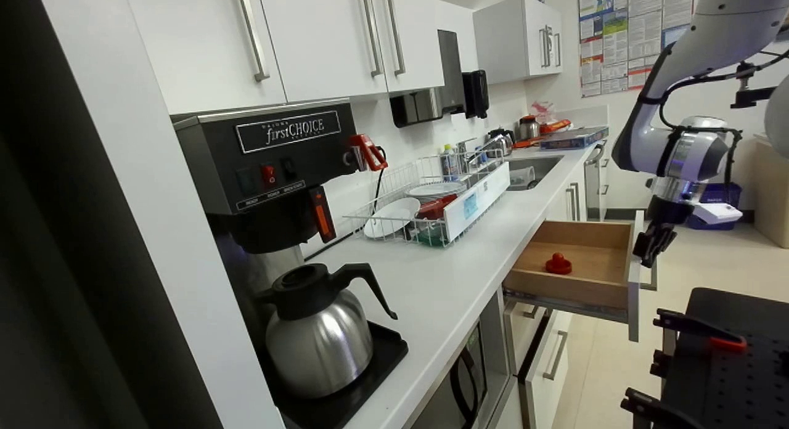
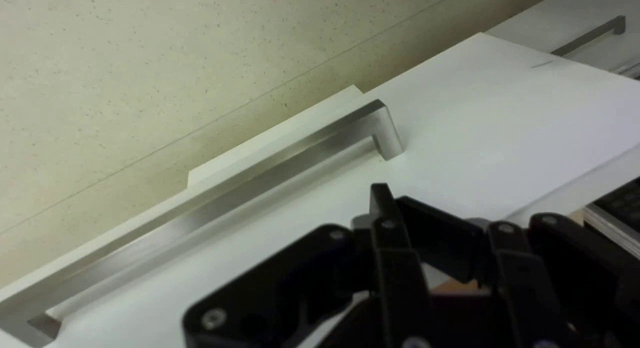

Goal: Close the top left drawer

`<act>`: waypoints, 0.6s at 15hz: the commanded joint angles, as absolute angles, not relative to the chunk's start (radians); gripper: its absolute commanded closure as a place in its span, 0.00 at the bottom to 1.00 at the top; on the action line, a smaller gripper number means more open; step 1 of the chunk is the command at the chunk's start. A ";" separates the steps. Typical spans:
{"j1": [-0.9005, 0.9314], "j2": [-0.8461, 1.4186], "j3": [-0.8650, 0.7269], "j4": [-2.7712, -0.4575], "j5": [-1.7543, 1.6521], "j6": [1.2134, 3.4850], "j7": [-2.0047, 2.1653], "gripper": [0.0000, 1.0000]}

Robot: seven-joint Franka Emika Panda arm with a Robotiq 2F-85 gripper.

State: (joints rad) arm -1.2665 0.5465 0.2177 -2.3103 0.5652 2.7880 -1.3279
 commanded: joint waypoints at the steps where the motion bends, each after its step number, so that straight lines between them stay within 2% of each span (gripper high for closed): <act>1: -1.414 0.654 0.362 -2.250 0.709 2.840 -1.509 0.99; 6: -1.622 0.813 0.582 -2.142 1.016 2.809 -1.869 0.99; 9: -1.674 0.930 0.660 -2.064 1.105 2.777 -2.002 0.99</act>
